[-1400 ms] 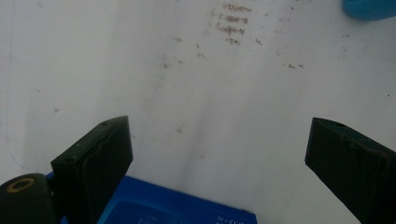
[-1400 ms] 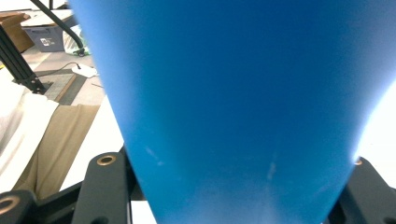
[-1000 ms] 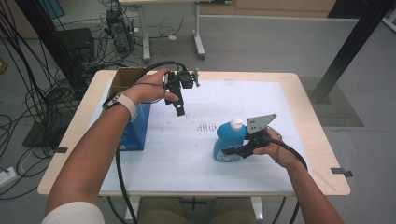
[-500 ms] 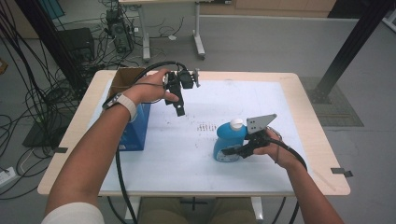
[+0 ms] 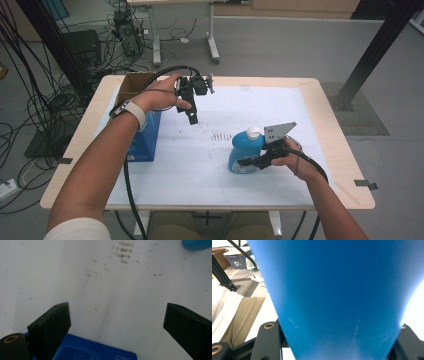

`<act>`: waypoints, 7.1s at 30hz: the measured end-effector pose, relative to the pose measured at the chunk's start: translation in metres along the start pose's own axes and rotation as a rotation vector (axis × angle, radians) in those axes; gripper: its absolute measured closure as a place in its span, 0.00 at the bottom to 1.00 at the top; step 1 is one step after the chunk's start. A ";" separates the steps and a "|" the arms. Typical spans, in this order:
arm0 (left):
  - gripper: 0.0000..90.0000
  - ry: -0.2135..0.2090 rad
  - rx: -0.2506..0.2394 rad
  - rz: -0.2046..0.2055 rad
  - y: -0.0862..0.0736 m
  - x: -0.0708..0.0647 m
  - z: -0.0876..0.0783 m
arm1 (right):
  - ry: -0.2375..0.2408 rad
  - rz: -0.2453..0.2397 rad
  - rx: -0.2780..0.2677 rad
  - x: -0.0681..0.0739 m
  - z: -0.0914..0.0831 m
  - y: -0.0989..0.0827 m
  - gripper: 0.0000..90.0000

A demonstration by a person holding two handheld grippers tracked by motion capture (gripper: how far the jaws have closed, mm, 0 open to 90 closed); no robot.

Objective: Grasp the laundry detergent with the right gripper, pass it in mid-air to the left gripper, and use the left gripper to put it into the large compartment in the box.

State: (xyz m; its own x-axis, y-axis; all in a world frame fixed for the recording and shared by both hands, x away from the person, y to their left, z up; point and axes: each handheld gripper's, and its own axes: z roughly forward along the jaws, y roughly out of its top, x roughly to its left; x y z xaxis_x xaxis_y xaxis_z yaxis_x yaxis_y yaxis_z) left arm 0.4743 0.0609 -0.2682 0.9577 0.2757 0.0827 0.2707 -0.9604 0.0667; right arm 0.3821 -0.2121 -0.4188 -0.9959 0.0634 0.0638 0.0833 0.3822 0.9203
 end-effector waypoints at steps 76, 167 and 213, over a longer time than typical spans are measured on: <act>0.06 0.038 -0.158 0.147 -0.007 -0.095 -0.091 | -0.023 0.019 0.055 0.016 -0.014 0.075 0.47; 0.06 -0.083 -0.191 0.211 0.038 -0.105 -0.099 | 0.050 -0.015 0.105 0.016 0.025 0.122 0.47; 0.06 -0.073 -0.190 0.201 0.034 -0.105 -0.098 | 0.056 -0.007 0.116 0.016 0.026 0.122 0.47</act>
State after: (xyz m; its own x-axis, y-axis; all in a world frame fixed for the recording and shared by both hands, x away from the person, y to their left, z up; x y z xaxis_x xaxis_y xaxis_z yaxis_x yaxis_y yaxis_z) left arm 0.3734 0.0031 -0.1772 0.9967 0.0697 0.0415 0.0577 -0.9687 0.2416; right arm 0.3773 -0.1401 -0.3155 -0.9966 0.0096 0.0819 0.0762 0.4864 0.8704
